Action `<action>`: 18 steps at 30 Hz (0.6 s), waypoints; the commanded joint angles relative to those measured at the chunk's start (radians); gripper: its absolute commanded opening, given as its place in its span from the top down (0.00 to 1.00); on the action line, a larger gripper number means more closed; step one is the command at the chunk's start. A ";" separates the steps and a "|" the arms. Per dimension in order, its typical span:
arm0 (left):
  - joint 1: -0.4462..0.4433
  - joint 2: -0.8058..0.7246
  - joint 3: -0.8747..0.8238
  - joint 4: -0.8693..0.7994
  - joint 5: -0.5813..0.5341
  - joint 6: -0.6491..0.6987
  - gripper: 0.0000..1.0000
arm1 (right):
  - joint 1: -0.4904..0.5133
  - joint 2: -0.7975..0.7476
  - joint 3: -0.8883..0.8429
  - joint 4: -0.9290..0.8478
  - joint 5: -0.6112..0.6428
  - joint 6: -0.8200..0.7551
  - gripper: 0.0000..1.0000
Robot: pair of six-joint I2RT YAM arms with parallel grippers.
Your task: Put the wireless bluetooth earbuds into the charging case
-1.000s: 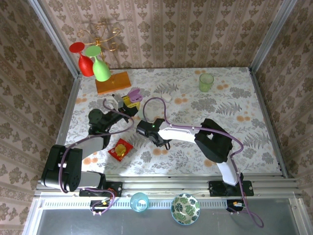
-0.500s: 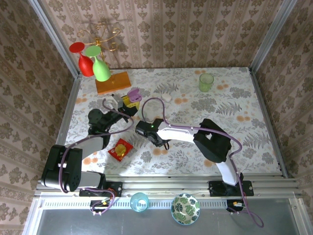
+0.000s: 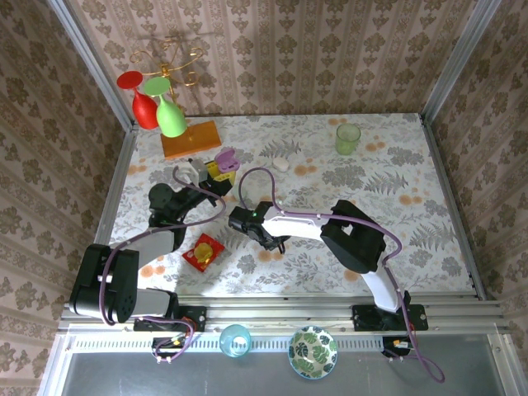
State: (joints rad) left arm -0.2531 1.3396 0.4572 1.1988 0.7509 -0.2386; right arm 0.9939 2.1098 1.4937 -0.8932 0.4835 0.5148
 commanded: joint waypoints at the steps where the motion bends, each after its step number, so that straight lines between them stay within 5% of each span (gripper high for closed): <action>1: 0.009 -0.022 -0.008 0.025 0.004 0.006 0.81 | 0.006 0.024 0.022 -0.038 0.030 -0.008 0.78; 18: -0.001 -0.004 -0.007 0.021 0.029 0.002 0.81 | -0.142 -0.228 -0.118 0.118 -0.268 0.140 0.78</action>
State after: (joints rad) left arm -0.2535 1.3396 0.4534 1.1992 0.7567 -0.2390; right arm 0.8825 1.9404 1.4113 -0.8124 0.3195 0.5804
